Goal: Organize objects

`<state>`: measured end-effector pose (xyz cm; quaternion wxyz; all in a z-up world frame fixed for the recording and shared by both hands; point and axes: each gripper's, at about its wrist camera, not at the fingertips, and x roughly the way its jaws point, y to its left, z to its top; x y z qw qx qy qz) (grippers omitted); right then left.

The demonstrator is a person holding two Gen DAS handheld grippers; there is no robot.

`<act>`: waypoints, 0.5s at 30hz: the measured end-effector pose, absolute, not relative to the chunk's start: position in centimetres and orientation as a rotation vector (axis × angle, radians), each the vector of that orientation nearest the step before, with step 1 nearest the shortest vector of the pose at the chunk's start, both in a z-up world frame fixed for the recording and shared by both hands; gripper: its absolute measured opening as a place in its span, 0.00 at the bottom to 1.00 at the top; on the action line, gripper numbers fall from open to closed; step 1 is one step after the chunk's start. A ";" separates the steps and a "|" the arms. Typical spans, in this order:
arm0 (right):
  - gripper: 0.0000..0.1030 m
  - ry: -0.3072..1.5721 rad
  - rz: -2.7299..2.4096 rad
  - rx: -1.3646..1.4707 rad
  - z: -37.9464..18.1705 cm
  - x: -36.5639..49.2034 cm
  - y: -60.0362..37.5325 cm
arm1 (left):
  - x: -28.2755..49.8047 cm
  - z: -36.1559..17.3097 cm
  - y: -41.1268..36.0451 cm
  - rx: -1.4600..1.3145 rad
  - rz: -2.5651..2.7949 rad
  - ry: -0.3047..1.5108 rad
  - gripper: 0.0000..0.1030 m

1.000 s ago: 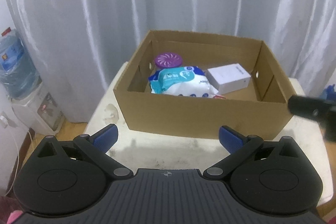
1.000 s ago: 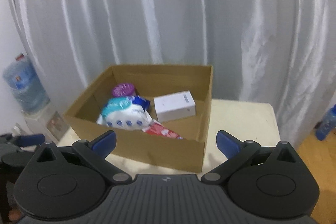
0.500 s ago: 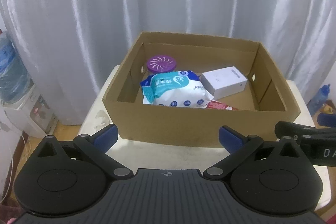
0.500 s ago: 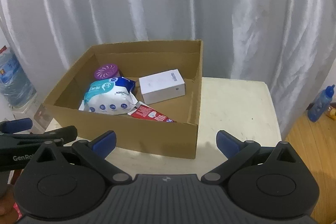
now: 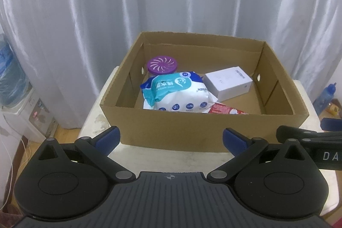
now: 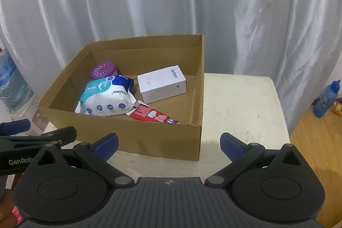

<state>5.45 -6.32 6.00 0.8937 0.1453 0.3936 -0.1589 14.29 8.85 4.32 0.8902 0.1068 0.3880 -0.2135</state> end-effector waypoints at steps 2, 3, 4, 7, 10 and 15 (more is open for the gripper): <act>1.00 0.821 -0.330 0.305 5.9 5.5 -6.4 | 14.4 4.2 8.8 0.220 -0.442 0.809 1.00; 1.00 0.822 -0.331 0.306 5.9 5.6 -6.4 | 14.4 4.2 8.8 0.219 -0.441 0.809 1.00; 1.00 0.823 -0.331 0.306 5.9 5.6 -6.4 | 14.4 4.2 8.8 0.218 -0.440 0.809 1.00; 1.00 0.821 -0.332 0.306 5.9 5.7 -6.4 | 14.4 4.2 8.8 0.216 -0.440 0.808 1.00; 1.00 0.821 -0.331 0.311 5.9 5.6 -6.3 | 14.4 4.2 8.7 0.216 -0.438 0.809 1.00; 1.00 0.824 -0.330 0.316 5.9 5.6 -6.3 | 14.5 4.1 8.7 0.213 -0.432 0.812 1.00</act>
